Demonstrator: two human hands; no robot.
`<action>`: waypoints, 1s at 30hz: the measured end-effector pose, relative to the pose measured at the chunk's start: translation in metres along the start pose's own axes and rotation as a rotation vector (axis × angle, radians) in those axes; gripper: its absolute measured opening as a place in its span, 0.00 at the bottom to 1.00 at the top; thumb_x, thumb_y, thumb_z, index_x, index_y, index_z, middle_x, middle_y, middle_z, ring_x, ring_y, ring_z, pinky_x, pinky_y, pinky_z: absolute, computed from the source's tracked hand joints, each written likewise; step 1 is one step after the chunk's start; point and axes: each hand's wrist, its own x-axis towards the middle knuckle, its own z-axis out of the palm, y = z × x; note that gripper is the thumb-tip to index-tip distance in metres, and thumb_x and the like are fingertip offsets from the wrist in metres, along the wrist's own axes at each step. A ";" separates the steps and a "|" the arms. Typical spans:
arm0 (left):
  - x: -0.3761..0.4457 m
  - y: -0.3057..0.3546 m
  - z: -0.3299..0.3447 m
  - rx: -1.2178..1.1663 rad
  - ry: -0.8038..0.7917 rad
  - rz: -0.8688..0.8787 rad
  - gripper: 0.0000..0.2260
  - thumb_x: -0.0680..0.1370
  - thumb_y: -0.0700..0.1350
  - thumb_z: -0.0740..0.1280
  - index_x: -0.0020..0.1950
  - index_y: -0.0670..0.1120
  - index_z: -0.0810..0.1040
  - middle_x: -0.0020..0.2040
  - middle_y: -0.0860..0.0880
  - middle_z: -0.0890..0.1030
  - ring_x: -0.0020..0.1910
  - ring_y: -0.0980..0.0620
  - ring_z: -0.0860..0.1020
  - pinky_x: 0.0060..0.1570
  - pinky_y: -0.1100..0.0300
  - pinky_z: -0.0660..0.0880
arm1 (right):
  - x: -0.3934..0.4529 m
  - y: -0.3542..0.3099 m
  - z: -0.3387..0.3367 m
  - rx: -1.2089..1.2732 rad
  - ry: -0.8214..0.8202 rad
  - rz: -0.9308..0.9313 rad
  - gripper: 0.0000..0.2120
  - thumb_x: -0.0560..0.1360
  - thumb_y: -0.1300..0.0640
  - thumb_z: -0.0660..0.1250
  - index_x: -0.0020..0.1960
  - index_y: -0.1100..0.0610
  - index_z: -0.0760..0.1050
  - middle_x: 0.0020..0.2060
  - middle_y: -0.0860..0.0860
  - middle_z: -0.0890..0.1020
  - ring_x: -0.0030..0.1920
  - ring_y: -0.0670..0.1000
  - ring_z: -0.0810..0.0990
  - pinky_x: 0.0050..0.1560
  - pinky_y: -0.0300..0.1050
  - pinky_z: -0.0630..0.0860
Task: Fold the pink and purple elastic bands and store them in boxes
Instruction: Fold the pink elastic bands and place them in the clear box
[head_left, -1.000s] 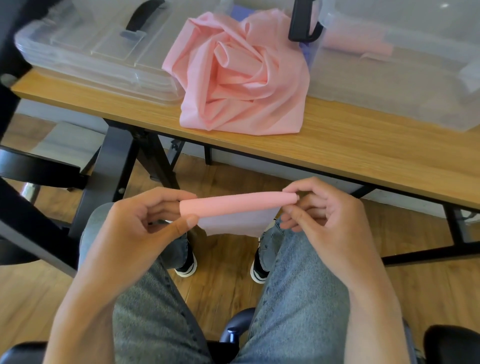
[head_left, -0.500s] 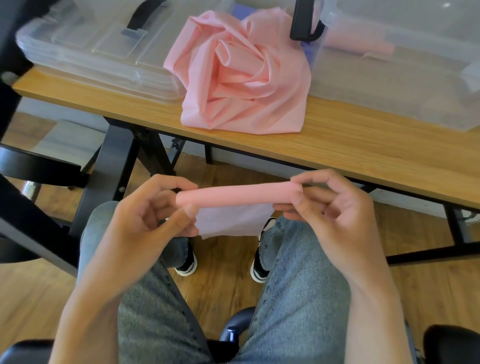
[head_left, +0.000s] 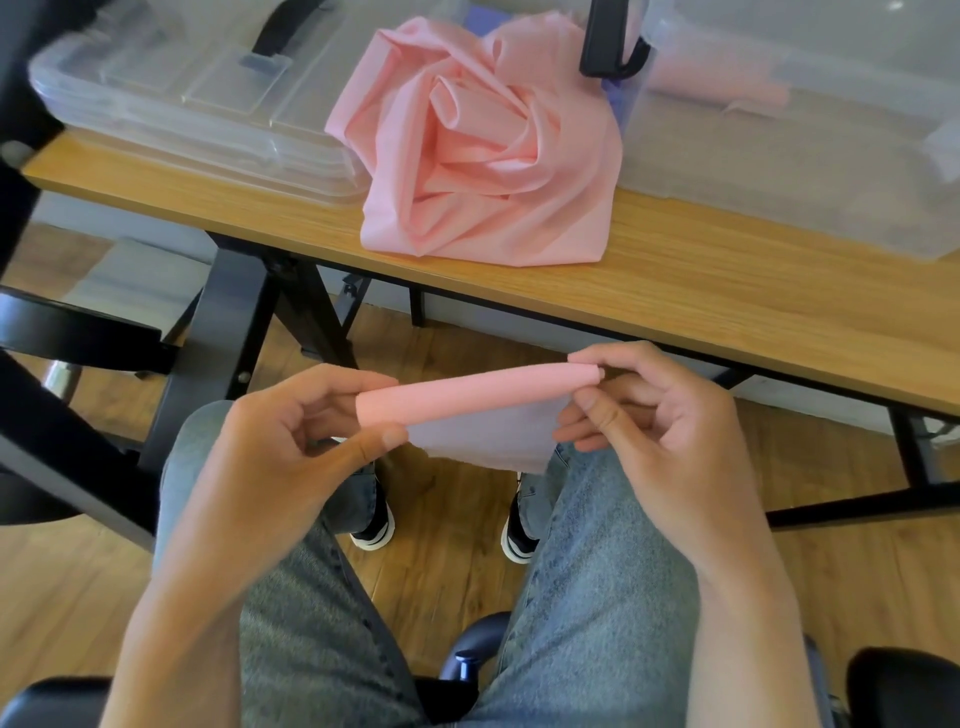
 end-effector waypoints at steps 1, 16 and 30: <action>0.000 0.000 0.001 0.006 0.008 0.010 0.19 0.67 0.48 0.75 0.58 0.48 0.83 0.51 0.58 0.86 0.49 0.58 0.86 0.47 0.66 0.82 | 0.000 -0.001 0.001 0.019 -0.011 -0.004 0.11 0.81 0.62 0.69 0.61 0.51 0.80 0.44 0.49 0.88 0.46 0.51 0.89 0.47 0.50 0.85; 0.000 -0.001 0.002 -0.207 -0.015 -0.025 0.16 0.71 0.45 0.71 0.58 0.44 0.82 0.48 0.49 0.88 0.44 0.49 0.87 0.44 0.58 0.85 | 0.001 -0.007 0.000 0.217 -0.009 0.038 0.18 0.77 0.60 0.72 0.66 0.54 0.76 0.49 0.52 0.89 0.49 0.53 0.89 0.49 0.47 0.85; 0.002 -0.005 -0.002 -0.062 -0.020 0.097 0.17 0.72 0.38 0.73 0.61 0.45 0.81 0.55 0.53 0.86 0.56 0.54 0.84 0.51 0.65 0.81 | 0.003 0.001 0.001 0.198 -0.058 0.137 0.07 0.77 0.61 0.72 0.55 0.59 0.82 0.44 0.54 0.89 0.43 0.54 0.89 0.44 0.43 0.85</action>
